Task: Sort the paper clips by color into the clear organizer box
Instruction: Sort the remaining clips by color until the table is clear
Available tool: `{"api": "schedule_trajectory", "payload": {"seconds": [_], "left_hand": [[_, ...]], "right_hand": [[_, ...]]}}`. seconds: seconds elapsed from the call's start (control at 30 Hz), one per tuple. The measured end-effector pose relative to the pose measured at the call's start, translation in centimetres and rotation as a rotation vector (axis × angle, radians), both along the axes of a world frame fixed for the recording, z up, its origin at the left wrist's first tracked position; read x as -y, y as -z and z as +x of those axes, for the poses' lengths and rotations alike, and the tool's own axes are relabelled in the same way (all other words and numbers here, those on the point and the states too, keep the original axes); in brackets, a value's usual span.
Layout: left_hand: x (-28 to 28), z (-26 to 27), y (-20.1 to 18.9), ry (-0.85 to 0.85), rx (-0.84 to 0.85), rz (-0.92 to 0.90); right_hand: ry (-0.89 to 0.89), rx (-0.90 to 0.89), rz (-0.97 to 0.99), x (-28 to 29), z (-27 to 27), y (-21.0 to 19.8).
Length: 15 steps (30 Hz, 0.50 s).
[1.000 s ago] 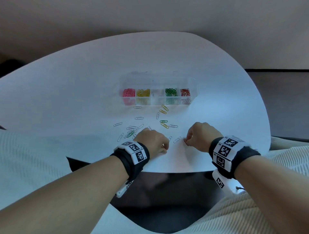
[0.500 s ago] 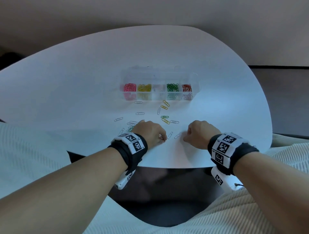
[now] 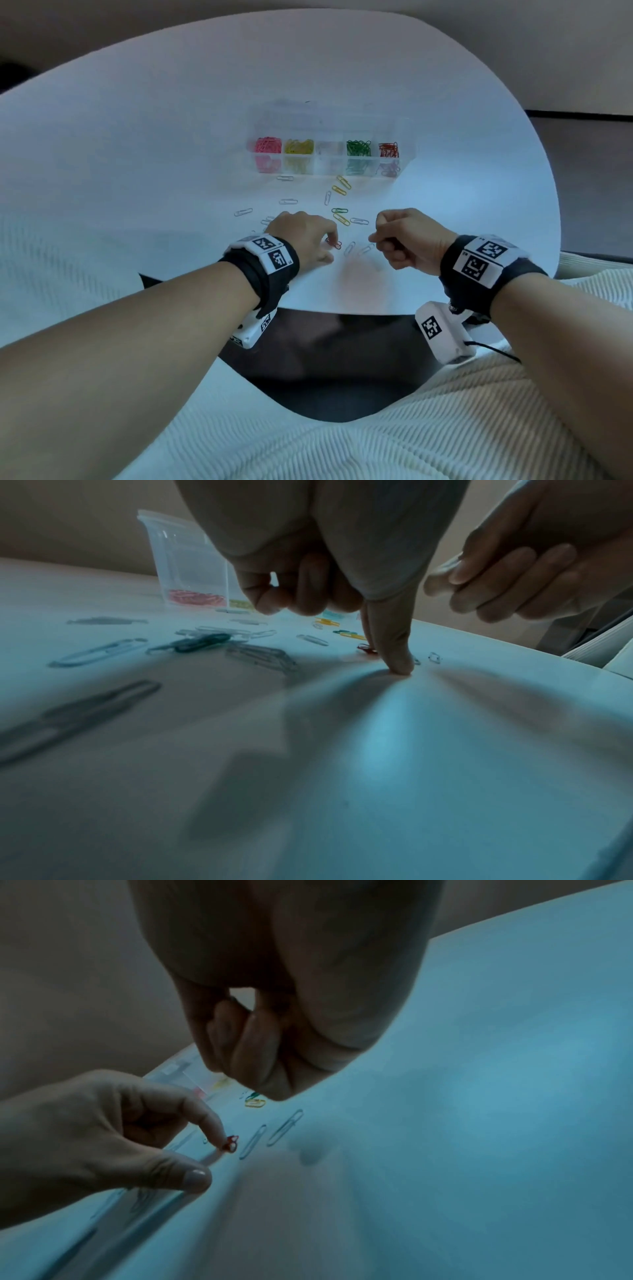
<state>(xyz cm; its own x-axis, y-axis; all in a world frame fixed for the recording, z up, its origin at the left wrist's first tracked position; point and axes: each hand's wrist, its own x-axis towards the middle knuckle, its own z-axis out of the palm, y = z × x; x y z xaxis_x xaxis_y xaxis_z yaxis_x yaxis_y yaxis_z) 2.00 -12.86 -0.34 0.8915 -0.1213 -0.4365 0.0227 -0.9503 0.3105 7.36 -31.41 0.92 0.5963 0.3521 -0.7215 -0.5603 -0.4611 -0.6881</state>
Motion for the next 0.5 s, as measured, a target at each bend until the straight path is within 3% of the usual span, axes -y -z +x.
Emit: {"api": "schedule_trajectory", "payload": {"seconds": [0.17,0.5], "left_hand": [[-0.05,0.12,-0.34,0.013,-0.025,0.008],[-0.08,-0.51,-0.40,-0.006,0.015,0.010]], "right_hand": [[0.028,0.026,0.077,-0.60,0.05,-0.33],[-0.188,0.120,-0.154,-0.91,-0.57,0.43]]}}
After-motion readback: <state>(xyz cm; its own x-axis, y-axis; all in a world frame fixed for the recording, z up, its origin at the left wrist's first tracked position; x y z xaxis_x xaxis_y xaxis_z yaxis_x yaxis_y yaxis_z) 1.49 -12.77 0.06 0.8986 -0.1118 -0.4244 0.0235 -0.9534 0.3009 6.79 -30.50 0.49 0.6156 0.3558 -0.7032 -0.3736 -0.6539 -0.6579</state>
